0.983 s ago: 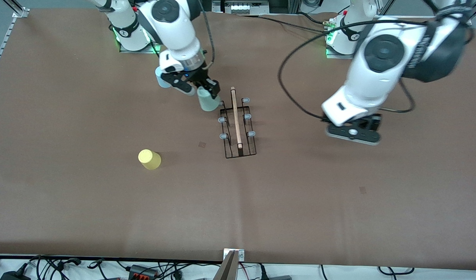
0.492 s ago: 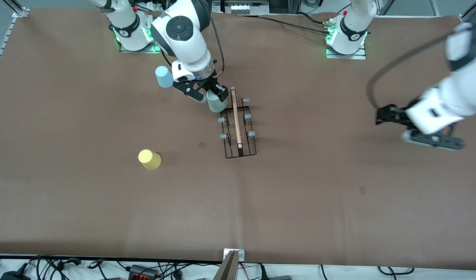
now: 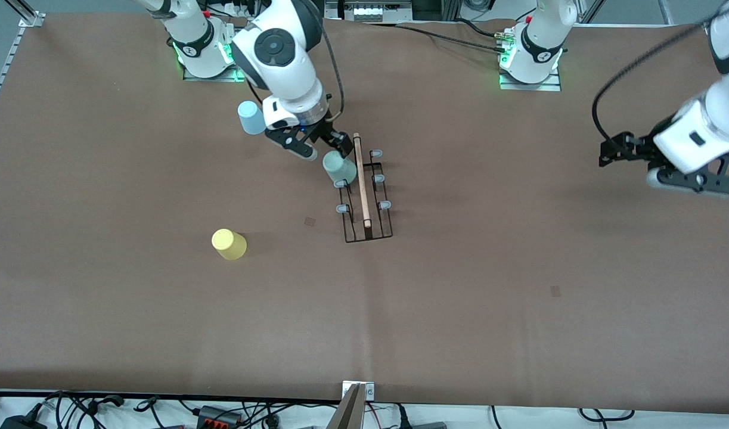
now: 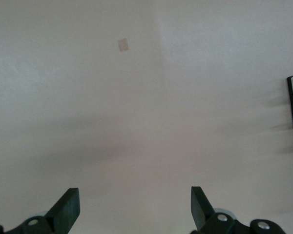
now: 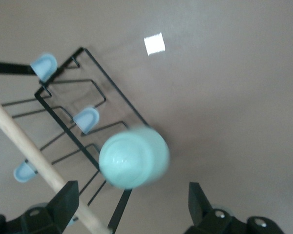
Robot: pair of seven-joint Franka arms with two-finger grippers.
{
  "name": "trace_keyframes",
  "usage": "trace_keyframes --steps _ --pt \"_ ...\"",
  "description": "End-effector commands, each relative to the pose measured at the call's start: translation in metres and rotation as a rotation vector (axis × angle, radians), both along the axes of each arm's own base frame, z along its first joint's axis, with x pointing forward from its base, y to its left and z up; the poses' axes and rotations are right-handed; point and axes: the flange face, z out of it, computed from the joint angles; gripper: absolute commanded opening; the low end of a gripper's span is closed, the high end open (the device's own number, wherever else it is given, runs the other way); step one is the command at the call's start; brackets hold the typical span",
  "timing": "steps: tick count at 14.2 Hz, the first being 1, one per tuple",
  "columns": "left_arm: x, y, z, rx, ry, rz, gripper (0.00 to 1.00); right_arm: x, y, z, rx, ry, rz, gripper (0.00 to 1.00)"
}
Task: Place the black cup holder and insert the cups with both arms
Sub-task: 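Release the rack and withdraw the left gripper while the right carries the teal cup, then move the right gripper to the yellow cup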
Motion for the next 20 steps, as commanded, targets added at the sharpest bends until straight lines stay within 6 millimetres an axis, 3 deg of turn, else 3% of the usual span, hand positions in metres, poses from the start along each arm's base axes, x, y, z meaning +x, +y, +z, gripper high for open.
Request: trace_keyframes --steps 1,7,8,11,14,17,20 --pt "-0.023 0.009 0.025 -0.02 -0.066 0.019 1.0 0.039 -0.067 0.014 -0.068 0.01 0.115 1.0" --pt "-0.022 0.007 0.038 -0.034 -0.069 0.015 1.0 0.133 -0.227 0.018 -0.162 -0.074 0.338 1.0" --pt "-0.021 0.005 0.041 -0.034 -0.076 0.014 1.0 0.147 -0.252 0.009 -0.167 -0.068 0.362 1.0" --pt "-0.021 0.004 0.045 -0.034 -0.083 0.013 1.0 0.182 -0.295 -0.026 -0.157 -0.045 0.421 1.0" --pt "-0.015 -0.001 0.05 -0.032 -0.095 0.004 1.0 0.192 -0.289 -0.059 -0.097 -0.063 0.377 1.0" --pt "-0.013 -0.001 0.048 -0.027 -0.092 0.002 1.0 0.196 -0.282 -0.075 -0.082 -0.084 0.373 1.0" --pt "-0.013 0.0 0.048 -0.025 -0.092 0.005 1.0 0.192 -0.26 -0.086 -0.078 -0.08 0.395 1.0"
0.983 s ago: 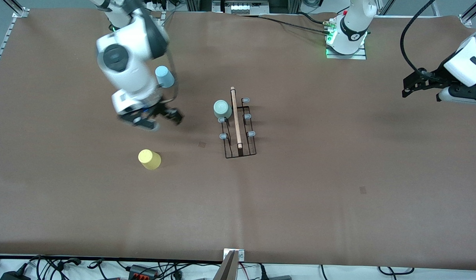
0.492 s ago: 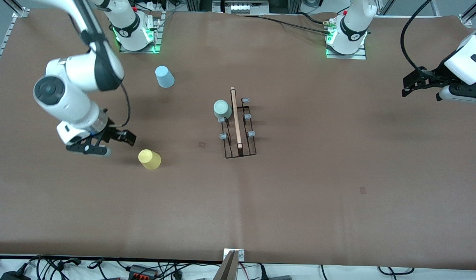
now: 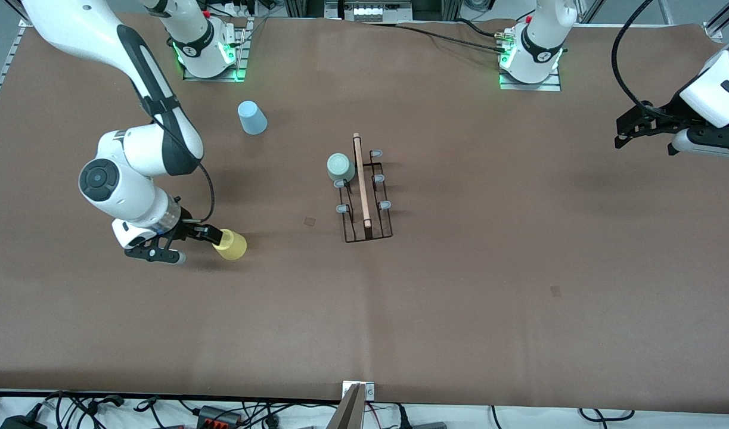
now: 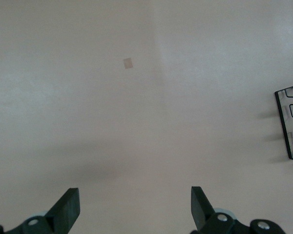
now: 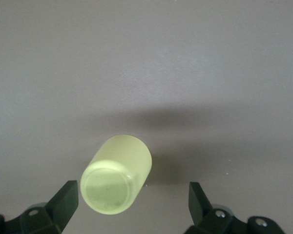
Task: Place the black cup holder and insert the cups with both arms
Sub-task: 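Move the right gripper to the yellow cup, then grasp the yellow cup with the right gripper and lift it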
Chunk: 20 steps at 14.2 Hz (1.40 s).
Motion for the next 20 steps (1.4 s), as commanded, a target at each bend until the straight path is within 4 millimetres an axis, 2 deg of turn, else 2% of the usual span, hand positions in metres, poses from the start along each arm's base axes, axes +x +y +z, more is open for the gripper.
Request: trace_keyframes --steps 1,3,10,13,18,20 --pt "0.004 -0.001 0.005 -0.02 -0.003 -0.002 1.0 0.0 0.029 -0.011 0.019 -0.011 0.029 1.0" --pt "0.004 -0.003 0.005 -0.02 -0.003 -0.005 1.0 -0.005 0.044 -0.027 0.017 -0.016 0.055 1.0" --pt "0.004 -0.003 0.005 -0.015 -0.004 -0.004 1.0 -0.004 0.033 -0.051 0.006 -0.026 0.062 1.0" --pt "0.004 -0.003 0.005 -0.015 -0.004 -0.005 1.0 -0.002 0.029 -0.044 0.005 -0.035 0.07 1.0" --pt "0.004 -0.003 0.005 -0.015 -0.004 -0.005 1.0 -0.002 0.027 -0.05 0.004 -0.033 0.08 1.0" --pt "0.005 -0.003 0.004 -0.015 -0.002 -0.005 1.0 -0.003 0.027 -0.05 0.003 -0.025 0.081 0.74"
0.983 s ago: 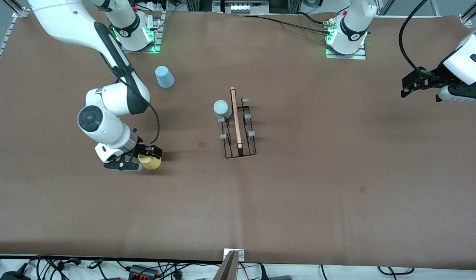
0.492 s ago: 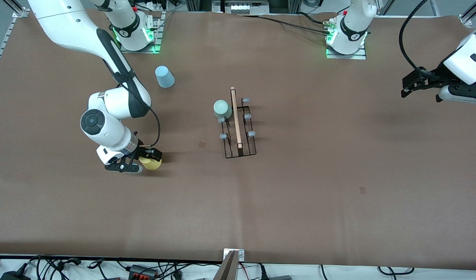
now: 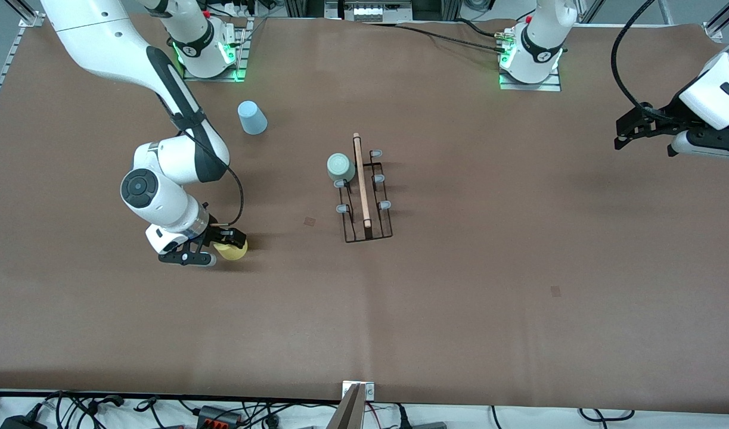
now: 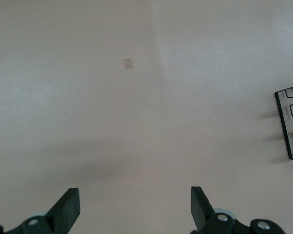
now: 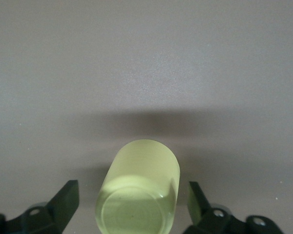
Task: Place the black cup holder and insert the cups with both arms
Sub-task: 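Grasp the yellow cup with the right gripper and lift it, then carry the yellow cup to the rack with the right gripper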
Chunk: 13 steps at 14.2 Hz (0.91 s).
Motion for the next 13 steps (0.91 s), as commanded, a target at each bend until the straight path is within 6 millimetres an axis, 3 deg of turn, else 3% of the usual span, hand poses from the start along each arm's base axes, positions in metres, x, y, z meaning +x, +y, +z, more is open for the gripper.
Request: trace_keyframes --steps 1,3,5,8,11,13 --pt "0.003 -0.002 0.006 -0.015 -0.004 -0.005 1.0 -0.001 -0.002 -0.001 -0.002 -0.004 0.018 0.58" --pt "0.003 -0.002 0.005 -0.015 -0.003 -0.005 1.0 0.0 -0.001 0.005 0.004 -0.01 0.01 0.31" --pt "0.003 -0.002 0.006 -0.015 -0.004 -0.005 1.0 0.001 0.006 0.036 0.009 0.009 -0.014 0.24" --pt "0.003 -0.002 0.005 -0.015 -0.003 -0.005 1.0 0.001 0.028 0.113 0.03 0.011 -0.158 0.23" --pt "0.003 -0.002 0.005 -0.015 -0.003 -0.003 1.0 -0.007 0.096 0.172 0.116 -0.002 -0.361 0.22" --pt "0.003 -0.002 0.005 -0.015 -0.003 -0.005 1.0 -0.021 0.151 0.183 0.159 0.005 -0.466 0.21"
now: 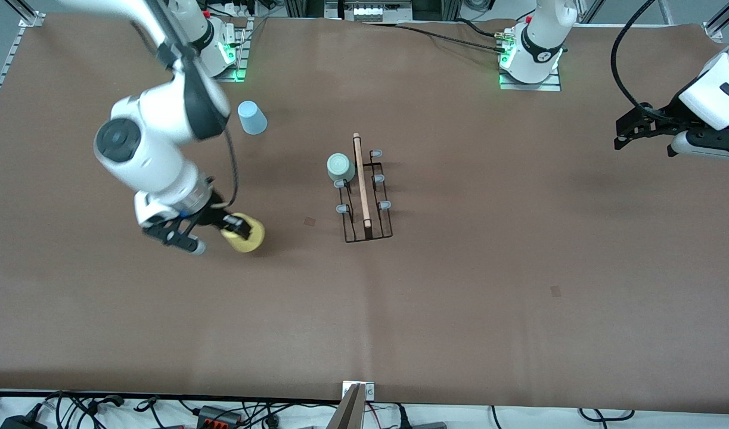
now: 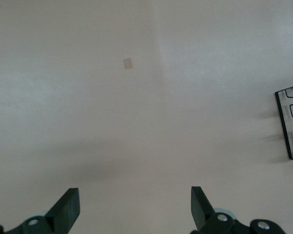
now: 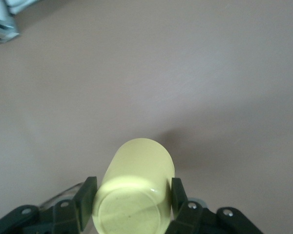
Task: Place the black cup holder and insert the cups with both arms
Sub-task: 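Carry the yellow cup to the rack with the right gripper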
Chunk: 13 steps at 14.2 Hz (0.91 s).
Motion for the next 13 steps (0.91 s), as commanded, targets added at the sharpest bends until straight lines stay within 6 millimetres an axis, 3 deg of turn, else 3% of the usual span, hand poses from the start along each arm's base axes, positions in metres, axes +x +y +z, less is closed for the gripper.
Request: trace_keyframes --steps 1,3,4,7,13 --pt "0.003 -0.002 0.005 -0.015 -0.003 -0.003 1.0 -0.019 0.073 0.004 0.056 0.034 -0.12 0.21" --pt "0.003 -0.001 0.005 -0.015 -0.003 -0.002 1.0 -0.039 0.124 -0.002 0.073 0.057 -0.178 0.21" --pt "0.003 -0.001 0.005 -0.016 -0.003 -0.002 1.0 -0.046 0.14 -0.003 0.078 0.06 -0.196 0.22" --pt "0.003 0.0 0.005 -0.016 -0.003 0.0 1.0 -0.057 0.166 -0.014 0.116 0.052 -0.183 0.22" --pt "0.003 0.0 0.005 -0.016 -0.003 0.001 1.0 -0.064 0.175 -0.041 0.081 0.069 -0.168 0.25"
